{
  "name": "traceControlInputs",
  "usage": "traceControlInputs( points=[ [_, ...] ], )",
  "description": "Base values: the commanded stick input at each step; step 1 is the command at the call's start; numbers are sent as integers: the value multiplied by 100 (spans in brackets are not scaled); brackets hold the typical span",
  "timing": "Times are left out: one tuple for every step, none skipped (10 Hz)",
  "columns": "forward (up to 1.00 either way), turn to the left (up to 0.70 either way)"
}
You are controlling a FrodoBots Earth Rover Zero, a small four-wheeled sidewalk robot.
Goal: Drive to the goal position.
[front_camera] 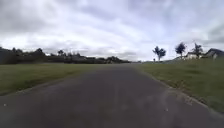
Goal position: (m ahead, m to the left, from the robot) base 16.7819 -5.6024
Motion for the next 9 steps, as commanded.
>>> traceControlInputs(
  points=[
    [70, 0],
    [70, 0],
    [70, 0],
    [70, 0],
    [70, 0],
    [70, 0],
    [70, 0],
    [70, -27],
    [70, -6]
  ],
)
